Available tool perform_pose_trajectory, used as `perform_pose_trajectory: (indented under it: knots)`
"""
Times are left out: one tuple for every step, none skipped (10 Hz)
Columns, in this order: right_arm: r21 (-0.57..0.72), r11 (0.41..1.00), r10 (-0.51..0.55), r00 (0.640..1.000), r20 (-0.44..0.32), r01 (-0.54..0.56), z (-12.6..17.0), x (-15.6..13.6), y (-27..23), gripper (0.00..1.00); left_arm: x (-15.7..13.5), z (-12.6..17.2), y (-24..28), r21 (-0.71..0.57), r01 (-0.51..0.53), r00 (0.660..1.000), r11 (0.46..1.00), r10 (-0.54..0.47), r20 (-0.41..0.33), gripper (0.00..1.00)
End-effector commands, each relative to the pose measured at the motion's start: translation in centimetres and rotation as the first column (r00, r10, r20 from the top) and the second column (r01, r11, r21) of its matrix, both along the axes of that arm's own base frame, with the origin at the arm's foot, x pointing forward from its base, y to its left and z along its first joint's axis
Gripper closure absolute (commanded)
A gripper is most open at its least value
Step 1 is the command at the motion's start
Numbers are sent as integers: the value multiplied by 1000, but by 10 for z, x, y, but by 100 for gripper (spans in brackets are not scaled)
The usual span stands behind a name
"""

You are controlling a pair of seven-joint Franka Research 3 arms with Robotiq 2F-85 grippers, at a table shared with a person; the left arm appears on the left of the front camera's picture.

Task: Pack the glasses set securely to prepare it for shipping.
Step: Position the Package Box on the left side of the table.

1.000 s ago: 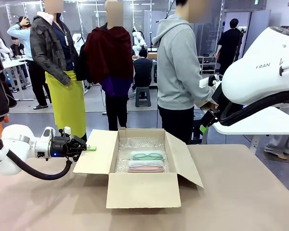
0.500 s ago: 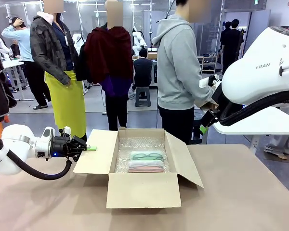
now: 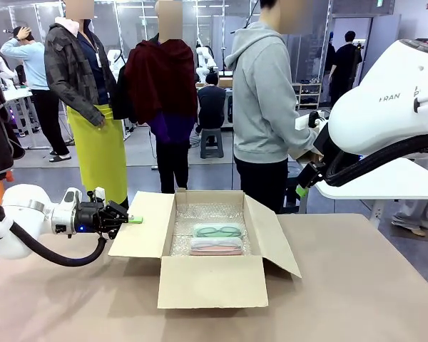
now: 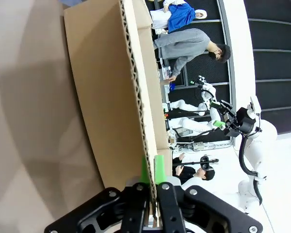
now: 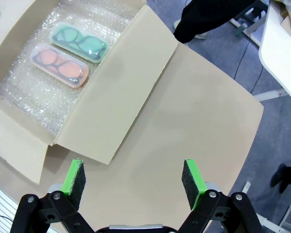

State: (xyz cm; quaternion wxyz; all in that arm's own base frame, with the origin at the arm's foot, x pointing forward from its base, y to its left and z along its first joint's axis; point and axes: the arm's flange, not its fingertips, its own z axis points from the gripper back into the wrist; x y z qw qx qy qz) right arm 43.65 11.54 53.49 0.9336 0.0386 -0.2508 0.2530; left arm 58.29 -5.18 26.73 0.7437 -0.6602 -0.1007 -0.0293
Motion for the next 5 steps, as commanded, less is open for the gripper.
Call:
perform_pose_trajectory:
  knots:
    - [-9, 1000, -3, 1000, -7, 3, 2, 1, 1, 0, 1, 3, 26, -30, 5, 1000, 1000, -4, 8, 97]
    - [-9, 1000, -3, 1000, -7, 3, 2, 1, 1, 0, 0, 4, 47, -42, 9, 1000, 999, -8, 23, 97]
    - [-9, 1000, -3, 1000, -7, 3, 2, 1, 1, 0, -2, 3, 65, -48, 4, 1000, 999, -3, 29, 97]
    - [-9, 1000, -3, 1000, -7, 3, 2, 1, 1, 0, -3, -1, 80, -30, 2, 999, 1000, -1, 40, 97]
    - [-9, 1000, -3, 1000, -7, 3, 2, 1, 1, 0, -6, -3, 96, -10, 47, 996, 999, -46, 72, 97]
